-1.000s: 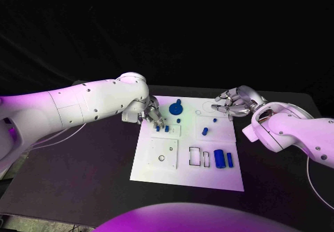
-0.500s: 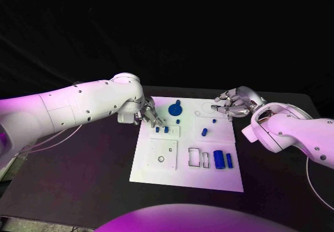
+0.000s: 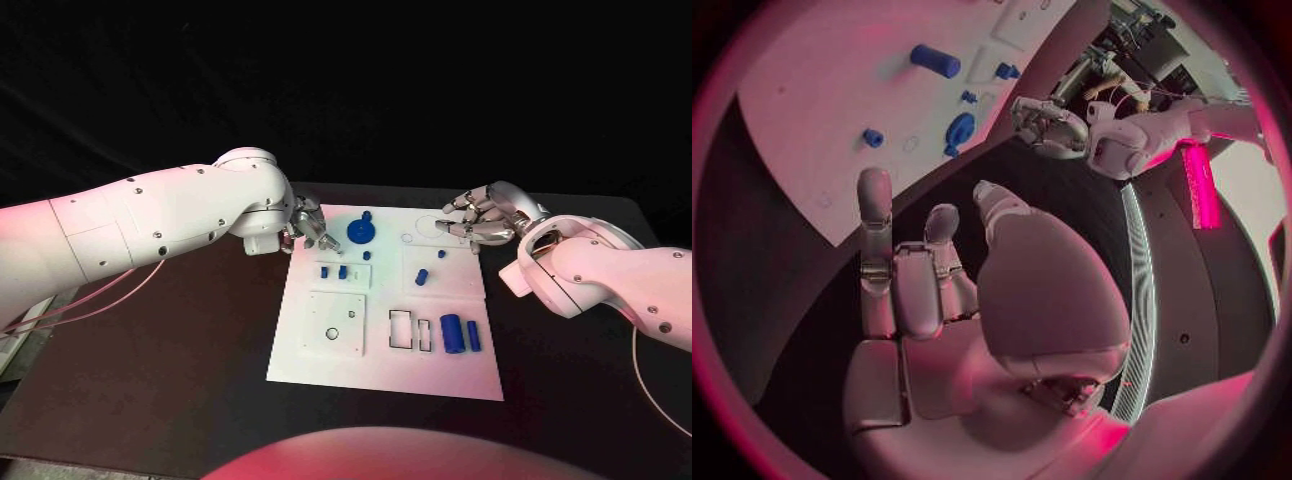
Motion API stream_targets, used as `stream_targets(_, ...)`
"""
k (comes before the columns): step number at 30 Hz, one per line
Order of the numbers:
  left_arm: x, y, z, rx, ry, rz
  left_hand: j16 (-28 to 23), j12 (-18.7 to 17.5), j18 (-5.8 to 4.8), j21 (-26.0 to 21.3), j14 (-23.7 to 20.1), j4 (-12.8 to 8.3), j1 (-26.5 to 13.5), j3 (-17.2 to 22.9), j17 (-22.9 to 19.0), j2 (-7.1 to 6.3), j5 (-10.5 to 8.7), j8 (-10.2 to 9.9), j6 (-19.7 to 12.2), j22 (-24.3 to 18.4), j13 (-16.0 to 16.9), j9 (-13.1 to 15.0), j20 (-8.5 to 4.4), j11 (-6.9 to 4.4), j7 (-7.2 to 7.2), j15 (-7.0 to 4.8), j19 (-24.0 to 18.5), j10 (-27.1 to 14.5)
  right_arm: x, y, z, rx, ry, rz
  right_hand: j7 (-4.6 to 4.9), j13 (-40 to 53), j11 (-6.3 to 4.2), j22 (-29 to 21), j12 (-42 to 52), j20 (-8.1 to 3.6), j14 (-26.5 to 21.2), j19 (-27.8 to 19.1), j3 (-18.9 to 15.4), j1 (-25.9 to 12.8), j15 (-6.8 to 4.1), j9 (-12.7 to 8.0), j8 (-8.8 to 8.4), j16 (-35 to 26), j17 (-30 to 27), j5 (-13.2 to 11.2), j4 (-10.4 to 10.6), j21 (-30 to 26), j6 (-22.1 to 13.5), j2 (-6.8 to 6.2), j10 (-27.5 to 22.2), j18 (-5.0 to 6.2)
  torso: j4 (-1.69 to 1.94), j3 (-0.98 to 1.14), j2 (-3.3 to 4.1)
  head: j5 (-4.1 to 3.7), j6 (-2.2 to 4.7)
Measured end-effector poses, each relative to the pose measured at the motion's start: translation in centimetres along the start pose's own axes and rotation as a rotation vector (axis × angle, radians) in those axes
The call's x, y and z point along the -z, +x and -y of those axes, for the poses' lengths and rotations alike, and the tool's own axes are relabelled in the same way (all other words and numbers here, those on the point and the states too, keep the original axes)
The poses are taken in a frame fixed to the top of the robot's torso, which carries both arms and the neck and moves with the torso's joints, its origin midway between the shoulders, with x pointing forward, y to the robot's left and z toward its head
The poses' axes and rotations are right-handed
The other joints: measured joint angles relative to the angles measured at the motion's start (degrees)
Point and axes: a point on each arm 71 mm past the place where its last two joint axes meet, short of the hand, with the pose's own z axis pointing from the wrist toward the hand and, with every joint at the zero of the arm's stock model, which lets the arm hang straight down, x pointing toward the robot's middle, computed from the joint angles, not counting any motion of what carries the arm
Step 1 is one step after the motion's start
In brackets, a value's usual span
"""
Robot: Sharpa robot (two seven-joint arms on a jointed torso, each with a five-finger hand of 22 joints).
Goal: Assemble the parts on the task board
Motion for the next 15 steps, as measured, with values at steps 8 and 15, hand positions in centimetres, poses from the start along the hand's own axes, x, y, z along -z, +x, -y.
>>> stream_targets(8, -0.1, 1.3, 1.4, 0.038, 0.228, 0.115, -17.4, -13.12, 1.68, -18.03, -9.17, -3.82, 11.87, 3.82, -15.75, -2.23, -5.54, -4.58, -2.76, -7.39, -10.78, -6.47, 2.85, 3.54, 3.5, 3.37, -8.11, -10.65, 0.0, -0.1, 0.0, -0.004, -0.007, 0.003, -0.1, -2.32, -0.03, -0.06, -1.9, 0.16, -0.63, -0.67, 1.26, 0.0, -0.01, 0.0, 0.44, -0.69, -0.85, 0.18, -0.15, -0.64, -0.11, 0.0, -2.01, 0.0, -0.04, 0.02, 0.05, -0.7, 0.75)
stream_targets(15, -0.7, 3.0, 2.7, -0.102, 0.42, 0.223, -19.49, -18.83, 1.67, -19.52, -11.42, -5.74, 13.8, 5.27, -19.64, -3.0, -8.91, -8.95, -0.81, -7.93, -16.61, -11.84, 3.1, 4.41, 2.33, 3.97, -8.36, -13.99, 0.0, -0.2, 0.1, -0.006, -0.014, 0.004, 0.18, -5.47, -0.21, -0.14, -5.35, 0.28, -1.75, -1.12, 3.52, 0.31, 0.09, 0.0, 1.06, -2.09, -3.05, 2.0, -0.04, -1.44, -0.15, -0.31, -3.28, 0.0, -0.1, -0.06, 0.12, -1.11, 1.22)
